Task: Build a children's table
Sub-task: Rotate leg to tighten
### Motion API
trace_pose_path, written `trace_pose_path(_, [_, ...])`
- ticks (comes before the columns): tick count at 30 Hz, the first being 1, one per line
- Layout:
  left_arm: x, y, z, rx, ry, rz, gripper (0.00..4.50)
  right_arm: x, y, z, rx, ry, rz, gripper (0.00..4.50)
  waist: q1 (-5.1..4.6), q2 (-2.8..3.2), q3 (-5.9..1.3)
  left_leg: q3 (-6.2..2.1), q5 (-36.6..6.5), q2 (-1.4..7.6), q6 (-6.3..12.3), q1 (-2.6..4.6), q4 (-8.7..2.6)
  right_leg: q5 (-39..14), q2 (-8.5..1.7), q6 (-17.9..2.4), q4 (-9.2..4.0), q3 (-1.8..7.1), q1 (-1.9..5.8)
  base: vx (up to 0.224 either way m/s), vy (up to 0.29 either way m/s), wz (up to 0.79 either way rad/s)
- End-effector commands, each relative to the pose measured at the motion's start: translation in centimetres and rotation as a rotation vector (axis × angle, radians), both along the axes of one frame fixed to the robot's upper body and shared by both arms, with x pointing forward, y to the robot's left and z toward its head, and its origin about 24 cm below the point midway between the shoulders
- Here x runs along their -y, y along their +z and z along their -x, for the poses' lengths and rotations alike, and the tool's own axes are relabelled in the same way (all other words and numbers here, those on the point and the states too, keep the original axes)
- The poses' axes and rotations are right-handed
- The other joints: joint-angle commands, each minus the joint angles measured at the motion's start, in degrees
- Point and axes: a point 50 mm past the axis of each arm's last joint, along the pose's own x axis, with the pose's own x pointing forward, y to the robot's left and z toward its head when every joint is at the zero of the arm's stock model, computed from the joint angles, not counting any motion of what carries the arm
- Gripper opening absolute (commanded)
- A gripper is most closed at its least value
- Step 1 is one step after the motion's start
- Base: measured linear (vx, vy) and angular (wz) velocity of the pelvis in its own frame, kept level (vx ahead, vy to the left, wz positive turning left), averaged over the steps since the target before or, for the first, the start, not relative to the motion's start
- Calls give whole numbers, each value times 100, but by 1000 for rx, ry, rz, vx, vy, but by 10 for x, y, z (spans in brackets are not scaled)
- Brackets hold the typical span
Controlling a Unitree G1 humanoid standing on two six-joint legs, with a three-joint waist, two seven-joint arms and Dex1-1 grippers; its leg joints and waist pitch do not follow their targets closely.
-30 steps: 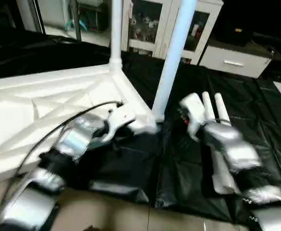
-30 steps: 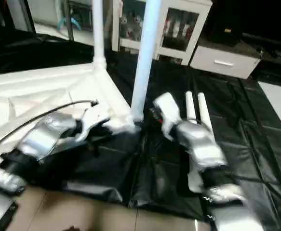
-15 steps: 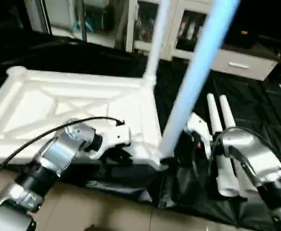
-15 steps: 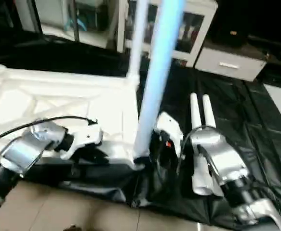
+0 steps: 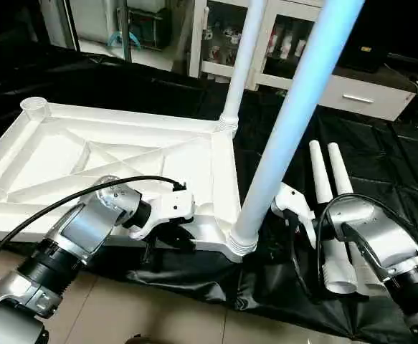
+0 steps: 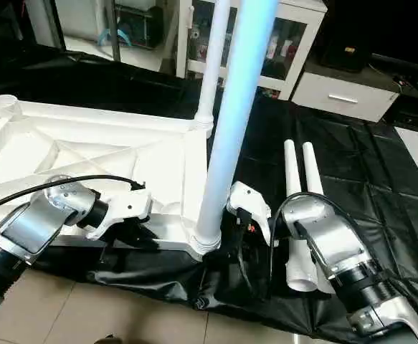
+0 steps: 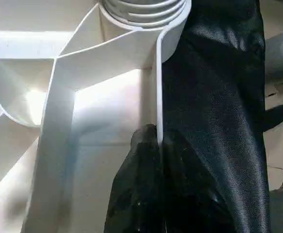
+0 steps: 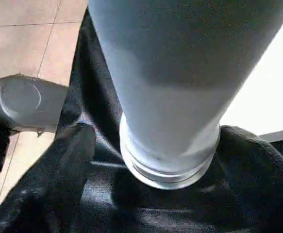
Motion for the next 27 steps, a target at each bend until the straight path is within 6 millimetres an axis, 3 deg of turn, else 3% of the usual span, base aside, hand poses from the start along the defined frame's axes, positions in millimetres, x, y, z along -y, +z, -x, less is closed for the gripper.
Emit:
trace_pose_path(1, [11, -11, 11, -61, -76, -30, 0, -5, 4, -4, 23, 16, -1, 376, -27, 73, -327, 19, -982, 106, -7, 31, -418, -800, -354, -1215, -380, 265, 285, 0, 0, 0])
trace_pose_path(15, [12, -13, 11, -53, -68, -40, 0, -10, -1, -3, 18, 9, -27, 277, -27, 85, -338, 21, -909, 96, -1, 33, -406, -692, -346, -1245, -363, 260, 294, 0, 0, 0])
trace_pose_path(26, [12, -14, 12, -59, -65, -36, 0, -12, -5, -1, 3, -30, -72, 274, -34, 79, -325, 13, -1093, 96, -41, 48, -420, -891, -342, -1197, -382, 263, 289, 0, 0, 0])
trace_pose_path(27, [15, -14, 10, -51, -39, -10, 0, -15, -8, -7, 14, -129, -123, 274, -40, 86, -311, 14, -1219, 96, -58, 54, -434, -1119, -352, -1163, -412, 265, 271, 0, 0, 0])
